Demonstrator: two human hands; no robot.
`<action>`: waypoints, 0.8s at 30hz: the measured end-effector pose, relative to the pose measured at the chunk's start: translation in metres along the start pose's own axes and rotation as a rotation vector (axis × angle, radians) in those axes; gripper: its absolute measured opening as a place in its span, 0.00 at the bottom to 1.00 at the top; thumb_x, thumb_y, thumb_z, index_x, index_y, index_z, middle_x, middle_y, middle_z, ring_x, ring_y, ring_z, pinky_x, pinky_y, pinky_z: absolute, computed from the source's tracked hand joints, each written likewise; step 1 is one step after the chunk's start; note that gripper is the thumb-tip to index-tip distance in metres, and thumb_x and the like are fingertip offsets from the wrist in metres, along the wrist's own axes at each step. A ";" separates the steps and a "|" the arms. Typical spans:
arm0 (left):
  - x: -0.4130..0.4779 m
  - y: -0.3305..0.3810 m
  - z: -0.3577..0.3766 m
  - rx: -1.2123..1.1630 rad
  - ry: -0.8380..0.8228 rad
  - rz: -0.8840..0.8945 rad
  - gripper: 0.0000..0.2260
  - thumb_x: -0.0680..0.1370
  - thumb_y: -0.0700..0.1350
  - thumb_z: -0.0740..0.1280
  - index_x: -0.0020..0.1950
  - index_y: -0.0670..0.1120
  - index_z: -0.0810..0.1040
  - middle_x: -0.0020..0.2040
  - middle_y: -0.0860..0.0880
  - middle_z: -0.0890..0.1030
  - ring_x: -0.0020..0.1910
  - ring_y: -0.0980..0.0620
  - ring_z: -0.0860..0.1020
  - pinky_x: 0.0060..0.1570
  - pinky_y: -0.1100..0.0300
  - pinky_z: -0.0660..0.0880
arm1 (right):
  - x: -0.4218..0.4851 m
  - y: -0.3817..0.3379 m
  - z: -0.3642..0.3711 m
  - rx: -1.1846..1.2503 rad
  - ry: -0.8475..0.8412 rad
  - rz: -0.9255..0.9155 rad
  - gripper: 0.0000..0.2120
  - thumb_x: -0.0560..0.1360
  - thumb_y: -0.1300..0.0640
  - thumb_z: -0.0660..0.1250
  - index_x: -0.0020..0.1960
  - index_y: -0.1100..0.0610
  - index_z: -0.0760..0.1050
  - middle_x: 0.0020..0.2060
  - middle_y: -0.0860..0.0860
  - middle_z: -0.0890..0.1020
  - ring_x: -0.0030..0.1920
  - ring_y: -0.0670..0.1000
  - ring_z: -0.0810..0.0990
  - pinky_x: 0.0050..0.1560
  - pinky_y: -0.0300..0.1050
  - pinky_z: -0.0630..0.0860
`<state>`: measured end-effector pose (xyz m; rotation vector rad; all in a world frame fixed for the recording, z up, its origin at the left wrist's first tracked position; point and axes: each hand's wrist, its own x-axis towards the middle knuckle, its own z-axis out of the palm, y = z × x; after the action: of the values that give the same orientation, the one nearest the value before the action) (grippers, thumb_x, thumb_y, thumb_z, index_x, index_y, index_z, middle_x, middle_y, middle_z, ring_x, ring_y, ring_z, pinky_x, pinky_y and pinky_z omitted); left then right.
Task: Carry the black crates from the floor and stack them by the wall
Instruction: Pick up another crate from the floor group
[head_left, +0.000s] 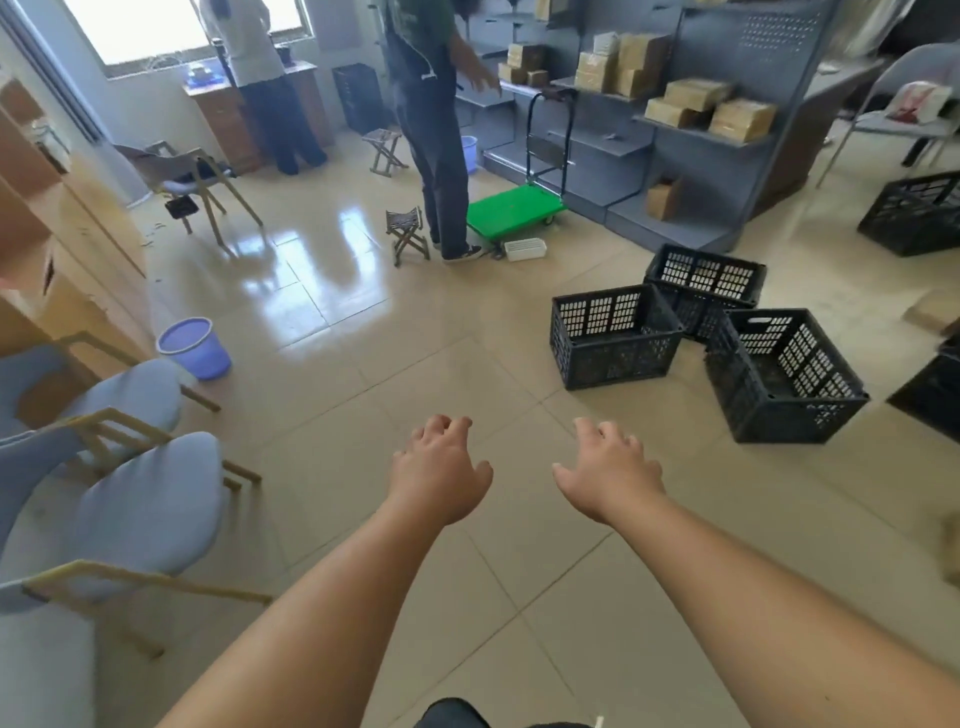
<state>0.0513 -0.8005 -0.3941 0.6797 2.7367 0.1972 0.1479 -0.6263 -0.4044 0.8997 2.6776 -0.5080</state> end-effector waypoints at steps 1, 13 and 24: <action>0.015 0.010 0.000 0.004 -0.010 0.028 0.29 0.80 0.59 0.60 0.80 0.52 0.60 0.78 0.49 0.63 0.76 0.45 0.63 0.69 0.45 0.67 | 0.010 0.009 -0.004 0.013 0.002 0.028 0.33 0.80 0.39 0.58 0.81 0.48 0.54 0.76 0.53 0.63 0.73 0.59 0.65 0.67 0.60 0.69; 0.240 0.106 -0.010 0.021 -0.145 0.302 0.30 0.80 0.59 0.60 0.81 0.52 0.59 0.78 0.48 0.62 0.76 0.44 0.63 0.70 0.45 0.67 | 0.173 0.081 -0.079 0.118 0.088 0.382 0.32 0.80 0.39 0.59 0.80 0.48 0.55 0.76 0.54 0.64 0.72 0.60 0.66 0.66 0.61 0.70; 0.405 0.238 -0.021 0.084 -0.211 0.490 0.29 0.79 0.58 0.62 0.79 0.51 0.61 0.75 0.48 0.66 0.73 0.43 0.67 0.67 0.44 0.70 | 0.301 0.168 -0.135 0.230 0.139 0.589 0.31 0.80 0.39 0.61 0.79 0.48 0.58 0.73 0.55 0.67 0.71 0.60 0.68 0.65 0.61 0.71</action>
<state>-0.1925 -0.3998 -0.4335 1.3084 2.3472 0.1098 0.0017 -0.2878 -0.4312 1.7613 2.3190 -0.6285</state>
